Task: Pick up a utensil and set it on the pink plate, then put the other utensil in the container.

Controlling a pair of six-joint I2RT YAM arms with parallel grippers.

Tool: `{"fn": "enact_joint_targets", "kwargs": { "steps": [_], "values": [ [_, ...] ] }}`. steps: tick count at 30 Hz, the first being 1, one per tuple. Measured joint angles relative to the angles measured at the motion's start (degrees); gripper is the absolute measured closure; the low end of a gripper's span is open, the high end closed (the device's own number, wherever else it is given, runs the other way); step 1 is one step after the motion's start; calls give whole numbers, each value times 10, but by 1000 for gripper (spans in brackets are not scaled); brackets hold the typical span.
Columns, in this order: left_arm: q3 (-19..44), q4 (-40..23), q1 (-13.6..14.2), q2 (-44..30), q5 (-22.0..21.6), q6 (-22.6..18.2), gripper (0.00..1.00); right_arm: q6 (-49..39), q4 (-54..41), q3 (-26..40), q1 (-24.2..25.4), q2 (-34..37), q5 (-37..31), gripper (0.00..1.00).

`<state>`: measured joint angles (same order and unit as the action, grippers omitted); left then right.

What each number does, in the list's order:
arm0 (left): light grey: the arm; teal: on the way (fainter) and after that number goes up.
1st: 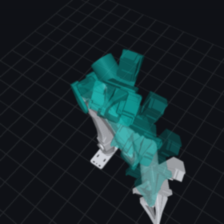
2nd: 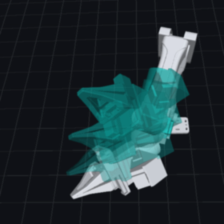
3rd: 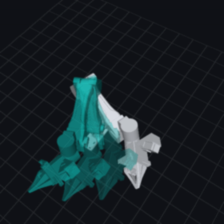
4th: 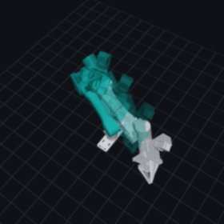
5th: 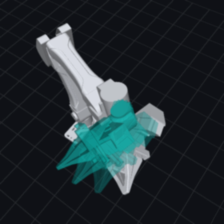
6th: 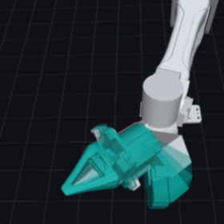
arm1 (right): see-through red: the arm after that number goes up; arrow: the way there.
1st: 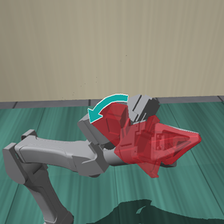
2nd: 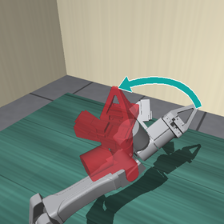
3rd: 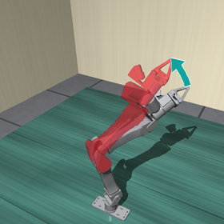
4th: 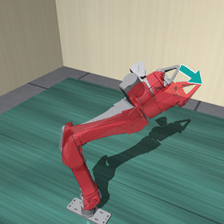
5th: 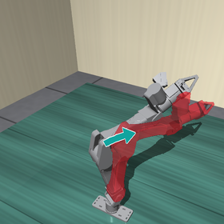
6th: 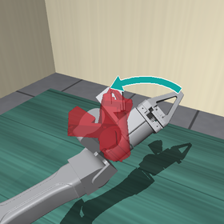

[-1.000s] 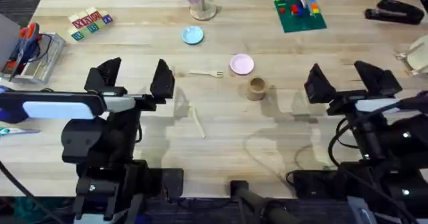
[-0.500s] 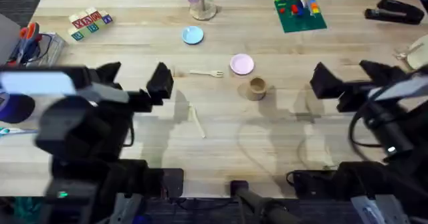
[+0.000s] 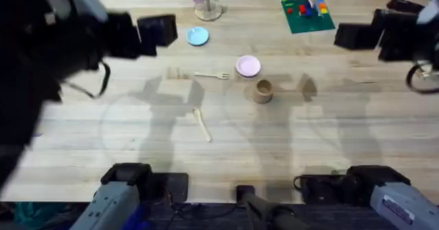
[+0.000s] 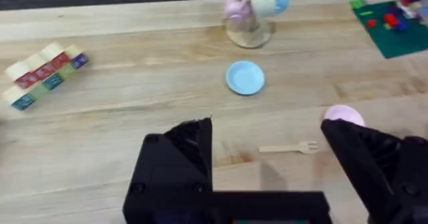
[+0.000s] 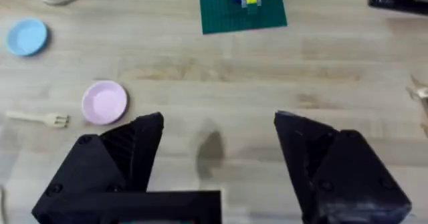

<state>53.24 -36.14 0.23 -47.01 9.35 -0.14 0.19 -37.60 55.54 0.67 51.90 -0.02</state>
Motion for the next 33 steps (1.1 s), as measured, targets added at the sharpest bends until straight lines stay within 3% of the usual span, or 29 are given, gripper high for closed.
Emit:
{"fn": "enact_joint_targets", "kwargs": {
  "steps": [6,10,17,20,23,29,33],
  "values": [
    [138,-94,0,-121,48,-20,8,0,-117,138,0,106,0,5],
    [202,-140,0,-182,62,-25,8,0,-143,183,0,144,1,5],
    [232,-157,0,-220,74,-25,8,0,-148,192,0,150,1,5],
    [233,-159,0,-220,82,-52,8,-3,-148,192,0,150,0,5],
    [234,-188,1,-220,117,-151,8,-12,-147,192,0,150,0,6],
    [234,-254,22,-220,198,-443,8,-24,-147,192,0,150,0,5],
    [234,-252,28,-220,219,-569,8,-26,-147,192,0,150,0,6]
  ]
}}
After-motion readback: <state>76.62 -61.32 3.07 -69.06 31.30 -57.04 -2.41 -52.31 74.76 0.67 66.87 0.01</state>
